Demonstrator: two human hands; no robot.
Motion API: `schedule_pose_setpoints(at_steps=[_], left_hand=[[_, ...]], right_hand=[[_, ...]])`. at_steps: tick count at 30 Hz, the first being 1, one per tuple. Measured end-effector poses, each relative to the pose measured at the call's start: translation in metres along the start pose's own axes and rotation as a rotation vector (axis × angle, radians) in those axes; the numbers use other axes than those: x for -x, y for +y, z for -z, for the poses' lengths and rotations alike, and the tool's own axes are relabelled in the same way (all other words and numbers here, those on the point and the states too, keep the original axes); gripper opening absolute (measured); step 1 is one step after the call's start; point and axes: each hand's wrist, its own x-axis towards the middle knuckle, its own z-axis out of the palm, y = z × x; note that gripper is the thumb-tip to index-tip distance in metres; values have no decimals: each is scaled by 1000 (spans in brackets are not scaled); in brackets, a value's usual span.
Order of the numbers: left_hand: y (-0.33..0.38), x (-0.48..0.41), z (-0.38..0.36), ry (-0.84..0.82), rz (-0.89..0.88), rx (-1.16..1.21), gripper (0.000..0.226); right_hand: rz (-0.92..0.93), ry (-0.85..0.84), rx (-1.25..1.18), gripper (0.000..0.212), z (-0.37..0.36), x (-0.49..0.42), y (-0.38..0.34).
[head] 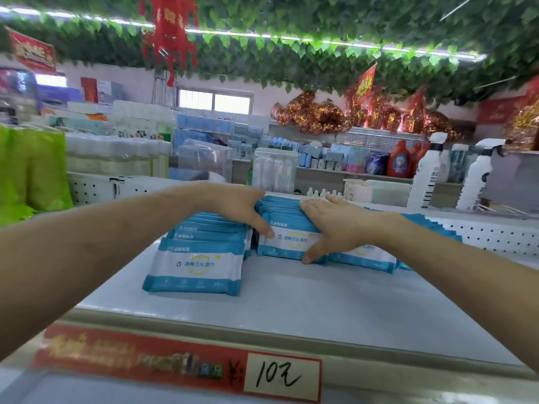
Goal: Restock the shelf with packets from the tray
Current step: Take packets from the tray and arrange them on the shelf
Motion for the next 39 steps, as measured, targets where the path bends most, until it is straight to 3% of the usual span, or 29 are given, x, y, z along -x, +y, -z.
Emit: schedule_pose_setpoints(at_steps=[3,6,9,13,16,22,26,34,37,39], left_hand=[[-15,14,8,72,107,72,100],[-45,31,12,213,240,172,82],[-84,46,2,294,328,441,63],[-118,57,-19,416,452,669,64],[-119,59,-26,305,431,761,72],[-93,53,-27,153,402,1055,67],[-90,43,-29,138,400,1109,78],[-62,20,-27,50,390,970,74],[-69,20,-24,79,326,899,70],[-81,20,-24,133,285,890,81]], right_hand=[[5,7,-16,118,-1,-3,1],[14,18,-36,120,-3,-1,3],[14,31,-43,119,-5,3,5],[-7,16,-57,119,-3,6,4],[-10,9,-60,120,-2,5,3],[-21,13,-64,121,-4,5,3],[-16,17,-71,121,-5,5,5],[13,25,-63,123,-7,-4,6],[20,29,-57,126,-8,-6,6],[20,31,-60,126,-9,-6,8]])
